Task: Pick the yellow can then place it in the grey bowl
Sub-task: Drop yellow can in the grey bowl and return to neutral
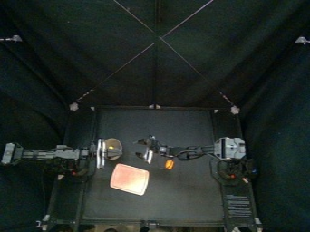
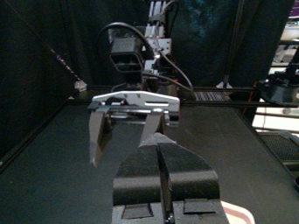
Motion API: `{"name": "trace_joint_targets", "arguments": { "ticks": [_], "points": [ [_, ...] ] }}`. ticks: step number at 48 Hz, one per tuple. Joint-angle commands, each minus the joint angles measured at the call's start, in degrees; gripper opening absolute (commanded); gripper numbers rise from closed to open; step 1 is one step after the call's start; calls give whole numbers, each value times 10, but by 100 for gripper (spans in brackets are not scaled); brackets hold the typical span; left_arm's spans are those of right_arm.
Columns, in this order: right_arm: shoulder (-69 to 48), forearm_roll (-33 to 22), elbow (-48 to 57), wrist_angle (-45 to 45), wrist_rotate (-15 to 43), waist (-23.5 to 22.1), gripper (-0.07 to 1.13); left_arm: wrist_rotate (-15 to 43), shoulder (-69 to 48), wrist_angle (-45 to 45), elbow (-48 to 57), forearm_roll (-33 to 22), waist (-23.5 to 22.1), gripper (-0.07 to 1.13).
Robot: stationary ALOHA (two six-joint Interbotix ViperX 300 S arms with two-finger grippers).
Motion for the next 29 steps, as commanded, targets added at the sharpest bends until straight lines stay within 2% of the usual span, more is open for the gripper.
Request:
{"name": "trace_joint_targets", "arguments": {
  "ticks": [1,29],
  "points": [
    [-68,-1,55,-37,2,-3,94,1,3,-4,-5,0,2,-1],
    [-203,-10,207,-51,3,11,94,-4,2,4,32,-15,4,-1]
  ]
}}
